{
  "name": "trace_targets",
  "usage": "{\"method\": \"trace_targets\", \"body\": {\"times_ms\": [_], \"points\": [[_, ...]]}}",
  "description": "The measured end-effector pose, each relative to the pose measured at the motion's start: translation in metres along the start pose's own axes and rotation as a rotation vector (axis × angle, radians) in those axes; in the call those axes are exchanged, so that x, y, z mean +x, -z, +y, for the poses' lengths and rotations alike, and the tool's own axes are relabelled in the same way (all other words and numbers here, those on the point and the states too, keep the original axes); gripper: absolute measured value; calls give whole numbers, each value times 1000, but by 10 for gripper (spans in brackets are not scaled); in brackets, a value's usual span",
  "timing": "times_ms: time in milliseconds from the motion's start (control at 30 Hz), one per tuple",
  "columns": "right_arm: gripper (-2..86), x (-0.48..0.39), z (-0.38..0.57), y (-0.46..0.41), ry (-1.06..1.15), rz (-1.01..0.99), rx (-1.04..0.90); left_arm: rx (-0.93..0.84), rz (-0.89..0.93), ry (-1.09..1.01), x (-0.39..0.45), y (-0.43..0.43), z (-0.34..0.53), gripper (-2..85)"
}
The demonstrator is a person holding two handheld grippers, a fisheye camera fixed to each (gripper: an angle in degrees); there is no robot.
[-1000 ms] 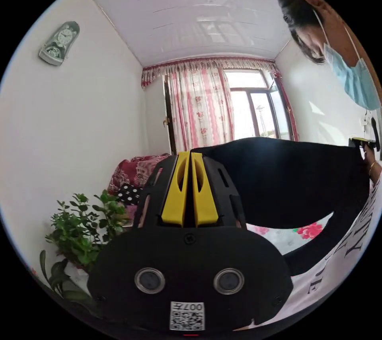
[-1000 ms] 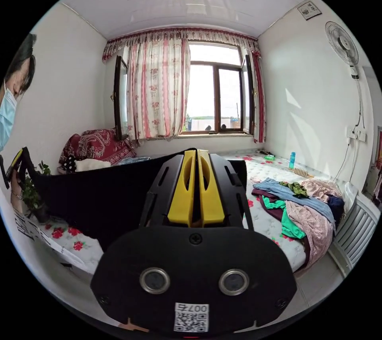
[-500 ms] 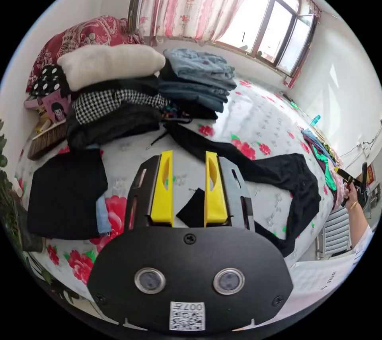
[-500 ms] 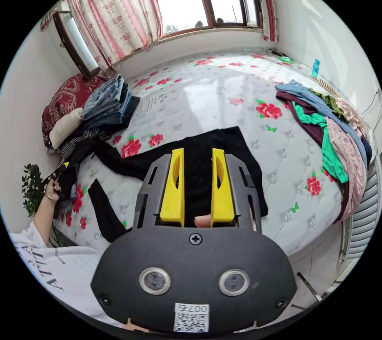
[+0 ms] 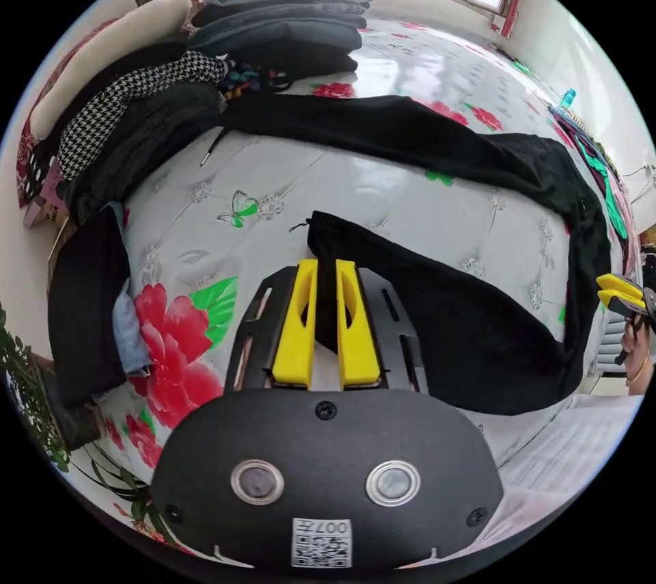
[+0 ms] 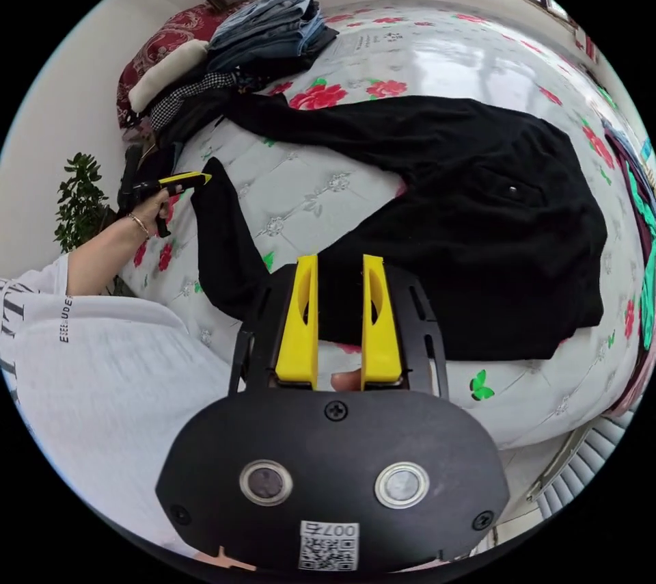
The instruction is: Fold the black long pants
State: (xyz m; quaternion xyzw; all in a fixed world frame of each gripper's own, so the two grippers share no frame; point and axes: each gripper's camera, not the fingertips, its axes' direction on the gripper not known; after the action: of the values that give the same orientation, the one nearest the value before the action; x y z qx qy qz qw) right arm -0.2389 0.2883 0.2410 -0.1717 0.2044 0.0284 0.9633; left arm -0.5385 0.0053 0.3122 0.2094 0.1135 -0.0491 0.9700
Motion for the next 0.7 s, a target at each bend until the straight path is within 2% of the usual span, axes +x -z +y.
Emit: {"method": "trace_targets", "body": {"times_ms": [100,167,300,367,433,533,600,700], "points": [[69,-38,-13,-18,78,-14,-2,29,48,97,-27,23,18,39],[67,-56,-16,-22,116,-12,7,103,36,177,-56,68,53,37],[61,-83,-18,-29,151,-1,31,107,41,357,-104,149,111,39],[59,-91,-20,-34,146,9,39,225,159,510,-130,202,149,41],[58,-102,-24,-49,143,15,26,293,127,572,-136,224,166,44],[59,-124,-33,-77,162,4,-12,359,-38,611,-139,229,171,62],[61,-139,-39,-96,176,-1,-56,358,-55,613,-142,222,165,64],[63,-161,-41,-118,190,1,-86,345,-31,510,-137,198,142,66]]}}
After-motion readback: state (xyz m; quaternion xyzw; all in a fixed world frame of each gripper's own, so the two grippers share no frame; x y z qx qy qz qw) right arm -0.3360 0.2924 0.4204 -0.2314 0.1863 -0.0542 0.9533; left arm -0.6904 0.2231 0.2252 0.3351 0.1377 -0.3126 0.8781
